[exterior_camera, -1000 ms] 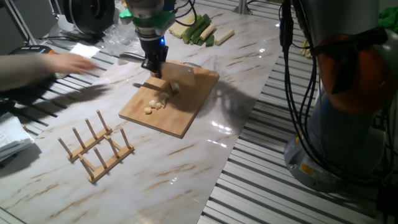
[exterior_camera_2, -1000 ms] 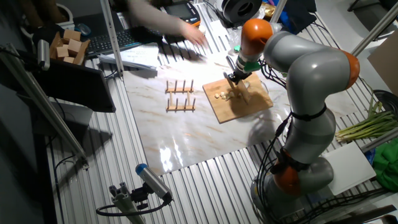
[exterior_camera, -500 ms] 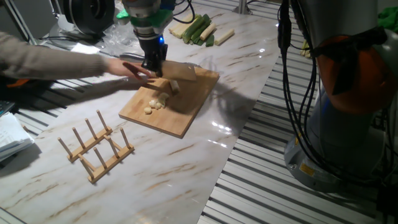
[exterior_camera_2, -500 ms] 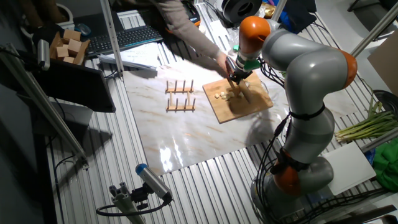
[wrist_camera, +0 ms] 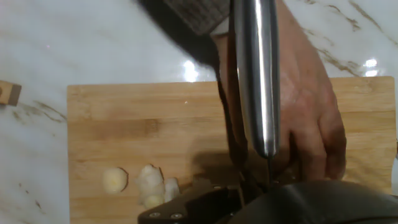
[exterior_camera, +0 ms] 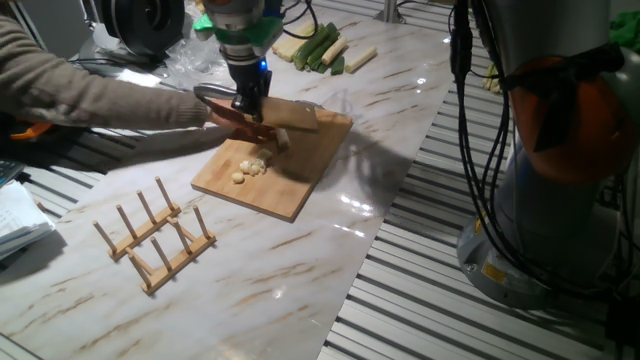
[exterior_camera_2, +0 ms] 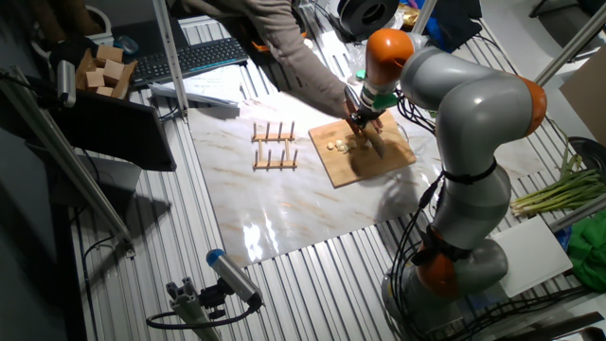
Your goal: Chop the scallions
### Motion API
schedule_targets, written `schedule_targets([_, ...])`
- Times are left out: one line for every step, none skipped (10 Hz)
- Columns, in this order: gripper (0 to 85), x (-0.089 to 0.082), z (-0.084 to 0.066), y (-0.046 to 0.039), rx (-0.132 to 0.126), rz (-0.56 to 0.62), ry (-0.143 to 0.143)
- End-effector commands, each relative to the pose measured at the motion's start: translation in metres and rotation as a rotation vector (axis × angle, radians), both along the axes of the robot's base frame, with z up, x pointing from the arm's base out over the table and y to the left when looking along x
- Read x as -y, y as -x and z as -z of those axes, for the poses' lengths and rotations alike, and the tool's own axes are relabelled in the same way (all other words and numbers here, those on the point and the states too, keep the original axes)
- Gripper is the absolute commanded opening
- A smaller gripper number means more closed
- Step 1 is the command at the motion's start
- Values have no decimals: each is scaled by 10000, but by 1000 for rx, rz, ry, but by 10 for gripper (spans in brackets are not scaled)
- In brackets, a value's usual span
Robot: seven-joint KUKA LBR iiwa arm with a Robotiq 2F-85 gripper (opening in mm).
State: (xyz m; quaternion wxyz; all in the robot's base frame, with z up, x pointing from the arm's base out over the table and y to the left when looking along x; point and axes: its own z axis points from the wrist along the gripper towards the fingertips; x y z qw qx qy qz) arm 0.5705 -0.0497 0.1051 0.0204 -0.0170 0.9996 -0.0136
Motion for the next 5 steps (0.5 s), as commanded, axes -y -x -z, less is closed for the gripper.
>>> schedule_targets([0, 15, 9, 2, 7, -4, -3])
schedule_targets([0, 35, 10, 19, 10, -1, -7])
schedule_targets([0, 64, 17, 47, 11, -1, -8])
schedule_targets([0, 77, 17, 66, 13, 1, -8])
schedule_targets([0, 75, 13, 72, 19, 2, -7])
